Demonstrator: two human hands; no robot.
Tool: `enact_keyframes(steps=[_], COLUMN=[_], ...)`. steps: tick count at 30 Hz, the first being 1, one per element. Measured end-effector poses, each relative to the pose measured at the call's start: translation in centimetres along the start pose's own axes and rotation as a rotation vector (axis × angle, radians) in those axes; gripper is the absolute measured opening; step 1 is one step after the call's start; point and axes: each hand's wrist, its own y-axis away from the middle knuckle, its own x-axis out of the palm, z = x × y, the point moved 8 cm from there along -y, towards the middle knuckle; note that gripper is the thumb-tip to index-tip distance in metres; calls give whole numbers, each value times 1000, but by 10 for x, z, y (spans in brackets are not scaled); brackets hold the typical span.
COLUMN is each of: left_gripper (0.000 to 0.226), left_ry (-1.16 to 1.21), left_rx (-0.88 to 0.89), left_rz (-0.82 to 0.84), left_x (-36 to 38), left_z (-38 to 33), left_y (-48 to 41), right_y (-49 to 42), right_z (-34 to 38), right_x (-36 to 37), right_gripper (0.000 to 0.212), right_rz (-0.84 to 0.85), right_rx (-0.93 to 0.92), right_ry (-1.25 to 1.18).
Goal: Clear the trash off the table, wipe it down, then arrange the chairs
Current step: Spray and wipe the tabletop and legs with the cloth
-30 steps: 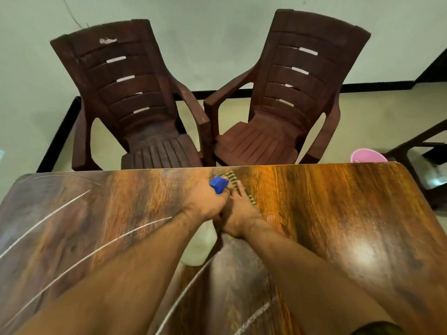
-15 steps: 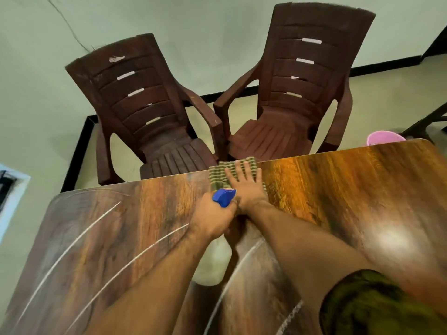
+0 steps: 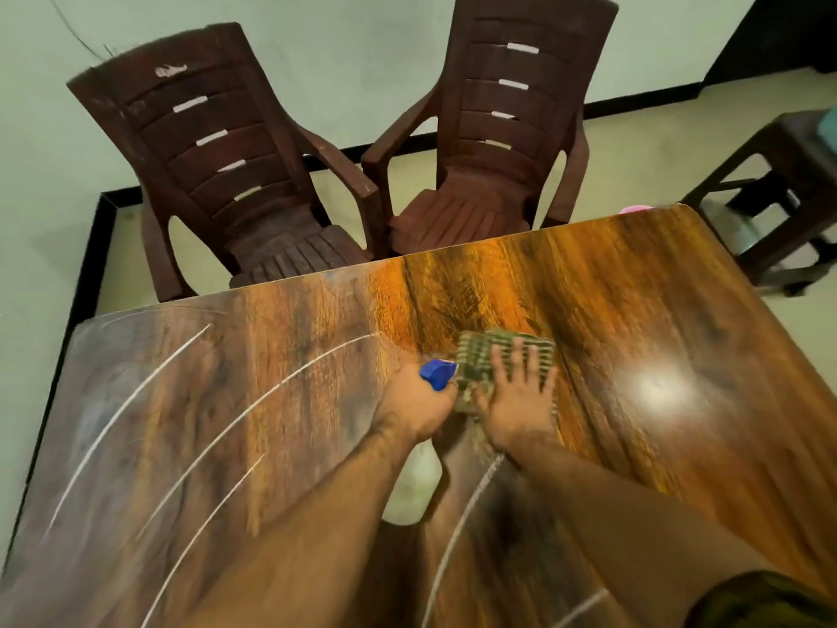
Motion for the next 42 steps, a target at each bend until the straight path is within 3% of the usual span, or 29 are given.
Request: enact_keyframes(steps=[3, 5, 7, 10, 12, 14, 18, 20, 22, 25, 27, 33, 35, 38, 42], left_gripper=[44, 53, 54, 54, 47, 44, 29, 23, 30, 25, 26, 26, 29, 34, 29], left_ry=[-67, -109, -114, -78, -57, -48, -74, -70, -78, -100, -131, -138, -139, -189, -186], left_rx=[15, 18, 42, 71, 68, 42, 11, -2, -13, -46, -61, -129, -154, -185, -215], left_rz=[37, 88, 113, 117, 113, 123, 183, 201, 227, 298, 349, 355, 300, 220, 161], left_x=[15, 32, 49, 66, 76, 86, 106, 116, 130, 154, 169, 194, 190, 176, 148], left_z=[14, 30, 42, 52, 57, 62, 64, 66, 72, 87, 95, 112, 120, 131, 136], left_y=[30, 48, 65, 95, 117, 140, 188, 205, 225, 249, 267, 314, 322, 326, 333], right_y=[72, 107, 129, 173, 200, 216, 271, 294, 310, 327, 334, 326, 323, 317, 316], right_z=[36, 1, -63, -145, -138, -99, -46, -68, -116, -199, -233, -235, -211, -165, -125], right_x=[31, 35, 31, 34, 42, 55, 83, 92, 88, 82, 77, 72, 75, 83, 89], right_gripper=[76, 74, 71, 74, 76, 74, 72, 73, 73, 75, 76, 75, 76, 75, 75], right_rz=[103, 84, 26, -30, -40, -28, 32, 41, 32, 5, -2, -5, 29, 42, 61], right_rx=[-476, -483, -175, 476, 612, 395, -291, -424, -296, 148, 346, 543, 536, 344, 232], right_ry=[149, 133, 57, -127, -180, -120, 62, 106, 71, -24, -106, -202, -220, -178, -126])
